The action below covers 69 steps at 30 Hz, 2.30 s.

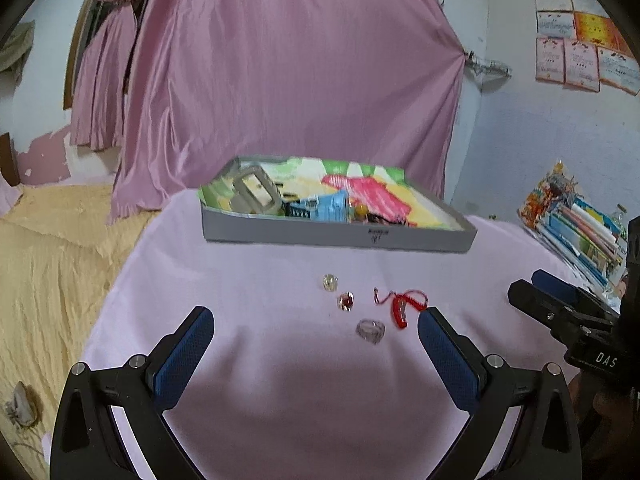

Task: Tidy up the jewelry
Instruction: 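Grasp the silver ring with the left tool while the right tool grasps the red beaded string bracelet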

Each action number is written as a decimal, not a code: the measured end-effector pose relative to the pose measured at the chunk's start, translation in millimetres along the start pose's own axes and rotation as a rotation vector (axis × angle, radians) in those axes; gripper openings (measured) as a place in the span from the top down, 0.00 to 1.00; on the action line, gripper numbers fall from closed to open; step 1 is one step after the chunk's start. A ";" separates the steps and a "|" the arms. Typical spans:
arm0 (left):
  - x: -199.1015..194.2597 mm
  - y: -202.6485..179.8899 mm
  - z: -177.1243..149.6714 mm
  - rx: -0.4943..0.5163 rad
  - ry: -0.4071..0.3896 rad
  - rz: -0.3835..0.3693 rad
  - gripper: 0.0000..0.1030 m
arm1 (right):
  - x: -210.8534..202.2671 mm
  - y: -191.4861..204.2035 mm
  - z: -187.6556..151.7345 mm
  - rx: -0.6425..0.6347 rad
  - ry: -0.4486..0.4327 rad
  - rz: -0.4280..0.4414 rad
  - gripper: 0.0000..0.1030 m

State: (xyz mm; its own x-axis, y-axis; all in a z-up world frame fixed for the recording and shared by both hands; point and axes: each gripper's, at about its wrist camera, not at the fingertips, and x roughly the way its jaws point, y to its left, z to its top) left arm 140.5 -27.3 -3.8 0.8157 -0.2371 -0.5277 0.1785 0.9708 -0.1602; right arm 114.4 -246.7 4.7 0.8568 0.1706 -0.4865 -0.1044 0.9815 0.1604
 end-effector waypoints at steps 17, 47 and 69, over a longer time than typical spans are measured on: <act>36.4 -16.6 -3.5 0.039 0.205 -0.096 0.41 | 23.3 2.2 -12.1 -0.015 0.179 0.048 0.34; 58.8 -14.6 12.8 0.080 0.277 -0.100 0.81 | 73.4 25.1 9.5 -0.092 0.359 0.056 0.39; 55.2 25.6 14.7 0.008 0.259 -0.093 0.81 | 99.3 73.3 16.9 -0.215 0.395 0.118 0.39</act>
State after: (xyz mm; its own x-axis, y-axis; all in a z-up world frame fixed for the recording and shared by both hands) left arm 198.1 -15.0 -24.8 0.6276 -0.3259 -0.7070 0.2513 0.9443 -0.2122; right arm 200.4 -159.3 -17.4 0.5788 0.2615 -0.7724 -0.3277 0.9419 0.0733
